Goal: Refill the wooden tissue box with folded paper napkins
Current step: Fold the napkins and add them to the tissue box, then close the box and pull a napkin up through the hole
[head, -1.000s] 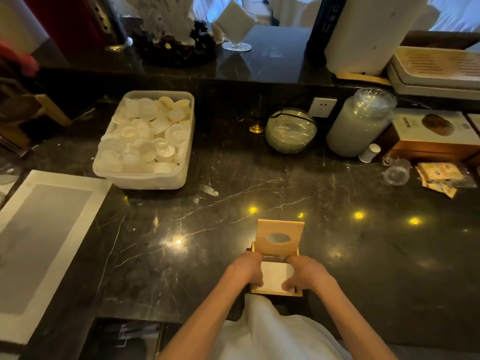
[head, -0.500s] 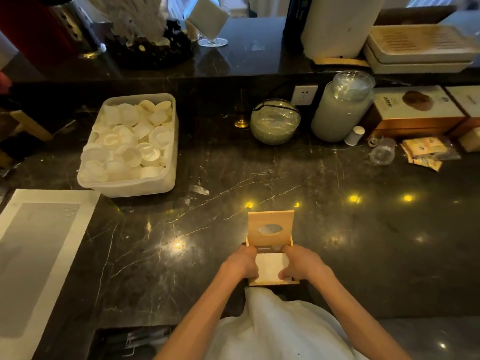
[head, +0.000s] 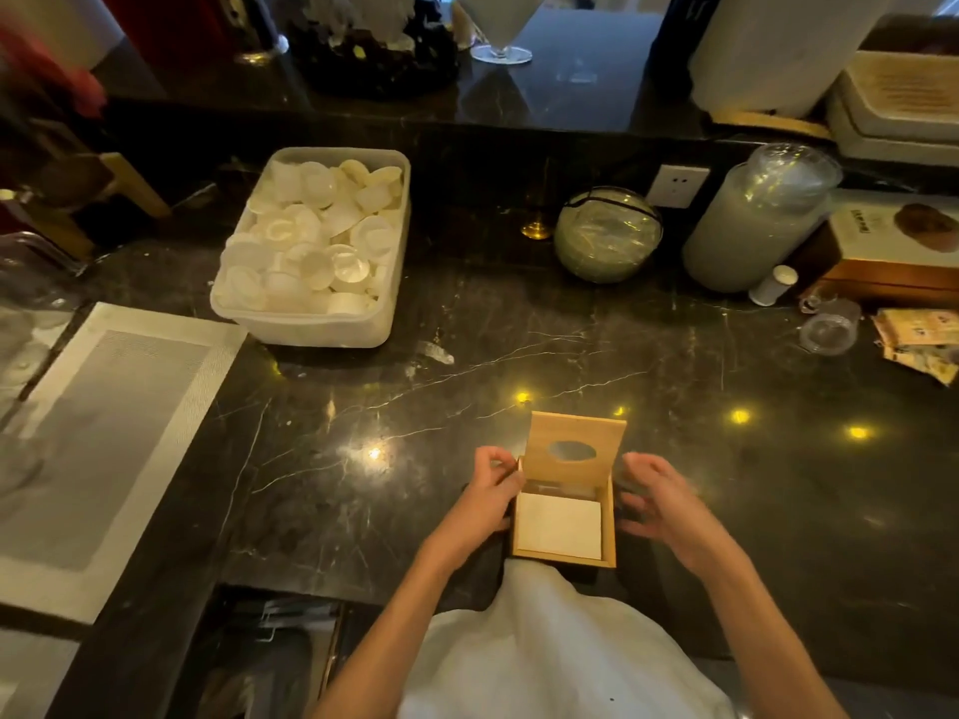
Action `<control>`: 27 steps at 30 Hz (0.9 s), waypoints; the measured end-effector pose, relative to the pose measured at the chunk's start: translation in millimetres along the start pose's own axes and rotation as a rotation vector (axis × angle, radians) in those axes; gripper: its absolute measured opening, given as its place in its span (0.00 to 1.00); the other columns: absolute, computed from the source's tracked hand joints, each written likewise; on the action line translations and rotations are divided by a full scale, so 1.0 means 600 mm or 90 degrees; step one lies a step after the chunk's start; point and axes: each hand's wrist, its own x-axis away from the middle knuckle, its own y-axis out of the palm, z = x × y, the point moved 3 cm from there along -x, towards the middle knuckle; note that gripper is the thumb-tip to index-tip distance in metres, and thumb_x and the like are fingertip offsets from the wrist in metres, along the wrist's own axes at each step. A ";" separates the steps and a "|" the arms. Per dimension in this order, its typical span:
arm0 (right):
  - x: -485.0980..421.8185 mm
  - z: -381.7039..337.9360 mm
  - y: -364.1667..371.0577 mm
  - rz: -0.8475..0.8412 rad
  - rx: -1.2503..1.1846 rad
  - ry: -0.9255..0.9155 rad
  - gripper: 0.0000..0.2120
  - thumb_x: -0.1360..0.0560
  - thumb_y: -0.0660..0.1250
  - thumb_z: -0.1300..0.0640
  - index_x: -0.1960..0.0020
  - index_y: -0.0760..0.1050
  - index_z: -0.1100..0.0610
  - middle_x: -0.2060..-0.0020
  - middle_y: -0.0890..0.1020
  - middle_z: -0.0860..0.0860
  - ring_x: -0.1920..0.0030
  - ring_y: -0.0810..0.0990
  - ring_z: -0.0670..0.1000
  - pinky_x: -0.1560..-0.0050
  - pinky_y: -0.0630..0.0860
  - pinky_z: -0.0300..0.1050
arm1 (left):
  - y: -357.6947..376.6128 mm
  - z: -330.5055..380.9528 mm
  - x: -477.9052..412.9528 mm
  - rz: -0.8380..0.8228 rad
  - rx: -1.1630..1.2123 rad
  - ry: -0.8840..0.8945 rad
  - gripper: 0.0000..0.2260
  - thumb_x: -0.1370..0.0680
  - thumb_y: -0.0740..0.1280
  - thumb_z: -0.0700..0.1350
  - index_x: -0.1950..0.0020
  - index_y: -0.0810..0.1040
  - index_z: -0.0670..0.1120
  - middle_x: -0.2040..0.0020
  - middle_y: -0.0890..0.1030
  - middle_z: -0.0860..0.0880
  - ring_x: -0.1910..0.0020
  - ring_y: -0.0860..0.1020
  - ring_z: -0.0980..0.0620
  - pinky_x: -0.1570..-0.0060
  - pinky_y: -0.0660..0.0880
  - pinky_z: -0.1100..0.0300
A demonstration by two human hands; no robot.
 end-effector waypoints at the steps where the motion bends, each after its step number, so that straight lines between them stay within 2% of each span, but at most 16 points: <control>1: -0.001 -0.001 0.002 -0.048 -0.048 0.030 0.26 0.24 0.61 0.37 0.28 0.66 0.44 0.25 0.66 0.54 0.28 0.68 0.62 0.38 0.74 0.65 | 0.003 -0.007 -0.001 -0.018 0.082 -0.025 0.15 0.17 0.59 0.54 0.32 0.61 0.58 0.35 0.72 0.52 0.41 0.73 0.56 0.44 0.76 0.50; 3: 0.001 -0.008 0.015 -0.142 -0.101 0.065 0.26 0.22 0.54 0.34 0.25 0.62 0.39 0.22 0.60 0.54 0.25 0.62 0.65 0.36 0.68 0.70 | 0.015 -0.014 -0.001 -0.063 0.127 -0.047 0.22 0.19 0.58 0.60 0.26 0.56 0.66 0.30 0.68 0.56 0.33 0.68 0.52 0.35 0.70 0.42; 4: 0.001 -0.013 0.020 -0.161 -0.101 0.068 0.27 0.22 0.53 0.33 0.26 0.62 0.40 0.22 0.61 0.54 0.25 0.63 0.64 0.34 0.67 0.71 | 0.023 -0.014 -0.001 -0.083 0.111 -0.040 0.23 0.19 0.56 0.62 0.25 0.54 0.68 0.30 0.67 0.58 0.32 0.68 0.54 0.35 0.70 0.43; 6: 0.004 -0.020 0.033 -0.169 -0.073 0.061 0.31 0.25 0.52 0.30 0.26 0.64 0.42 0.24 0.65 0.54 0.28 0.67 0.63 0.33 0.65 0.74 | 0.039 -0.011 -0.002 -0.106 0.070 -0.019 0.22 0.18 0.53 0.62 0.25 0.51 0.68 0.30 0.68 0.59 0.36 0.70 0.59 0.42 0.71 0.53; 8: -0.001 -0.026 0.039 -0.155 -0.057 0.061 0.32 0.25 0.51 0.29 0.26 0.64 0.42 0.26 0.68 0.54 0.29 0.69 0.63 0.34 0.65 0.75 | 0.048 -0.009 -0.009 -0.115 0.065 -0.013 0.26 0.19 0.54 0.63 0.24 0.47 0.68 0.26 0.66 0.55 0.34 0.71 0.56 0.41 0.72 0.55; 11: -0.014 -0.043 0.046 -0.152 -0.047 0.047 0.34 0.26 0.49 0.26 0.27 0.65 0.42 0.29 0.72 0.54 0.31 0.72 0.61 0.34 0.66 0.74 | 0.039 0.002 -0.029 -0.110 0.053 0.008 0.33 0.24 0.57 0.70 0.24 0.43 0.70 0.22 0.60 0.54 0.27 0.66 0.51 0.30 0.66 0.44; 13: -0.024 -0.065 0.056 -0.168 -0.042 0.024 0.35 0.28 0.49 0.23 0.28 0.67 0.40 0.30 0.73 0.53 0.31 0.73 0.60 0.34 0.67 0.73 | 0.025 0.017 -0.048 -0.104 0.043 0.031 0.33 0.24 0.56 0.71 0.24 0.43 0.70 0.21 0.58 0.56 0.25 0.64 0.50 0.27 0.63 0.39; 16: -0.042 -0.106 0.068 -0.167 -0.029 0.003 0.34 0.29 0.48 0.23 0.29 0.66 0.36 0.27 0.70 0.52 0.29 0.69 0.61 0.33 0.64 0.75 | 0.006 0.052 -0.072 -0.088 0.060 0.074 0.25 0.19 0.53 0.64 0.24 0.48 0.68 0.24 0.65 0.54 0.28 0.69 0.53 0.30 0.68 0.42; 19: -0.047 -0.136 0.081 -0.169 -0.053 -0.039 0.29 0.26 0.46 0.25 0.30 0.66 0.32 0.29 0.72 0.48 0.28 0.68 0.59 0.32 0.60 0.76 | -0.010 0.076 -0.084 -0.055 0.092 0.069 0.20 0.18 0.50 0.62 0.26 0.55 0.67 0.30 0.72 0.56 0.35 0.75 0.57 0.38 0.75 0.48; 22: -0.046 -0.142 0.093 -0.175 -0.090 -0.085 0.22 0.22 0.42 0.31 0.34 0.67 0.30 0.38 0.77 0.41 0.35 0.74 0.50 0.31 0.63 0.67 | -0.021 0.072 -0.087 -0.018 0.136 0.022 0.20 0.20 0.49 0.67 0.29 0.62 0.67 0.32 0.74 0.55 0.34 0.74 0.52 0.35 0.72 0.39; 25: -0.055 -0.122 0.087 -0.135 -0.113 -0.095 0.29 0.23 0.45 0.29 0.31 0.70 0.38 0.33 0.76 0.46 0.31 0.71 0.54 0.28 0.61 0.68 | -0.028 0.058 -0.091 0.001 0.198 0.004 0.22 0.20 0.46 0.66 0.33 0.70 0.61 0.37 0.76 0.56 0.35 0.74 0.52 0.36 0.72 0.42; 27: -0.067 -0.098 0.073 -0.104 -0.114 -0.083 0.34 0.24 0.49 0.28 0.36 0.78 0.50 0.31 0.75 0.51 0.29 0.70 0.56 0.27 0.61 0.67 | -0.033 0.049 -0.095 0.019 0.225 0.000 0.25 0.19 0.46 0.65 0.34 0.74 0.54 0.39 0.77 0.54 0.38 0.75 0.53 0.46 0.76 0.48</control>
